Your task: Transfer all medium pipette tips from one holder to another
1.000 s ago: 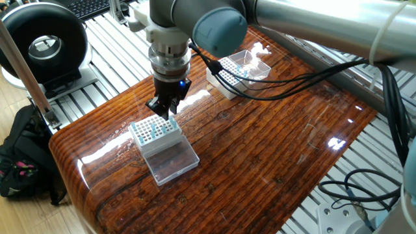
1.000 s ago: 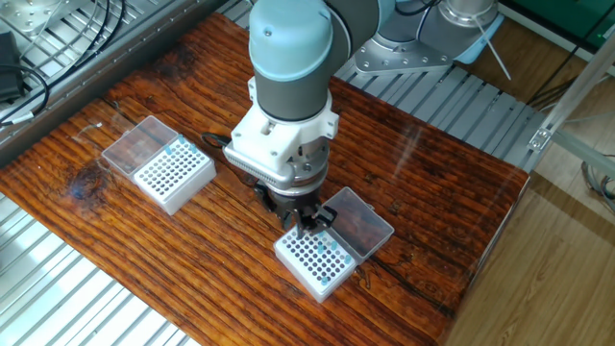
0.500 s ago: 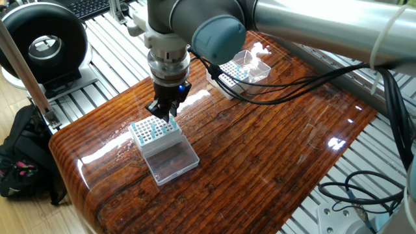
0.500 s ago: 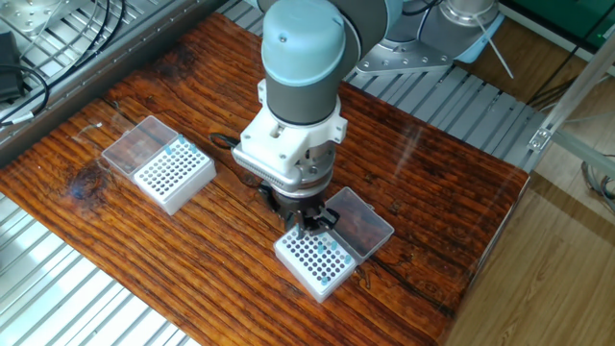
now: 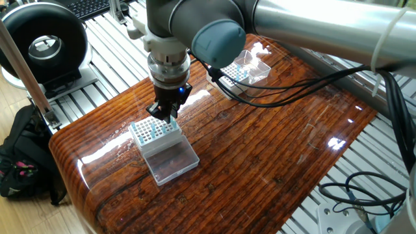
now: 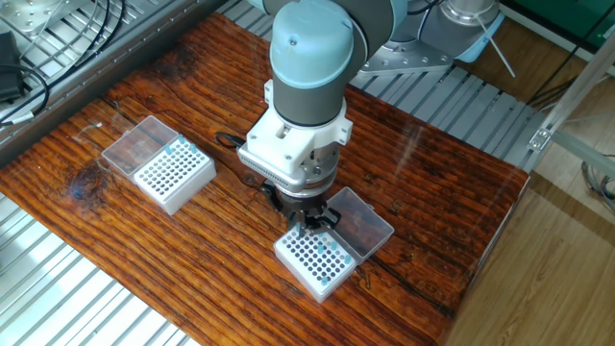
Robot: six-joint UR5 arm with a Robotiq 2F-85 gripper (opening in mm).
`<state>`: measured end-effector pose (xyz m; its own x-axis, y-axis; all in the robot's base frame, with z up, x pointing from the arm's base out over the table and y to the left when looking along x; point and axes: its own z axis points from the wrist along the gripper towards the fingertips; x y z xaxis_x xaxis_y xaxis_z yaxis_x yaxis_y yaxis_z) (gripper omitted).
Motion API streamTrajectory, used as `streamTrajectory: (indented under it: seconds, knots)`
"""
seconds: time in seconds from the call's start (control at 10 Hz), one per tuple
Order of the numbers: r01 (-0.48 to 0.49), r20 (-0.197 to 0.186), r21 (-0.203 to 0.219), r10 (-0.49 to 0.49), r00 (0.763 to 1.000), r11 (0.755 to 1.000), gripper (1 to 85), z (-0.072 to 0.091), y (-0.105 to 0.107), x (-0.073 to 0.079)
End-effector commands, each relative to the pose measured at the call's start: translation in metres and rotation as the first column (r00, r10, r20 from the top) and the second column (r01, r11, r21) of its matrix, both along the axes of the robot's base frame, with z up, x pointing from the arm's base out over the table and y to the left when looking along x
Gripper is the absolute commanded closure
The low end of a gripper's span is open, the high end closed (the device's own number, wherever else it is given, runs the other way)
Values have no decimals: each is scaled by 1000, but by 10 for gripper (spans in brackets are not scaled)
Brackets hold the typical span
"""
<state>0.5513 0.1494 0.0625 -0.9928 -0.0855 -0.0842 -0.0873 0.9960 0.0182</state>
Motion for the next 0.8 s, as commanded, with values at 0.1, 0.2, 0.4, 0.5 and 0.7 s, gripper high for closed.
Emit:
streamTrajectory:
  seconds: [0.1, 0.2, 0.4, 0.5, 0.7]
  knots:
    - [13, -1, 15, -13, 1000, 1000, 620, 1, 3, 0]
    - [13, -1, 15, -13, 1000, 1000, 630, 1, 3, 0]
    - [14, -1, 15, -14, 1000, 1000, 653, 1, 3, 0]
    - [16, -1, 15, -16, 1000, 1000, 670, 1, 3, 0]
    - [17, -1, 17, -17, 1000, 1000, 693, 2, 4, 0]
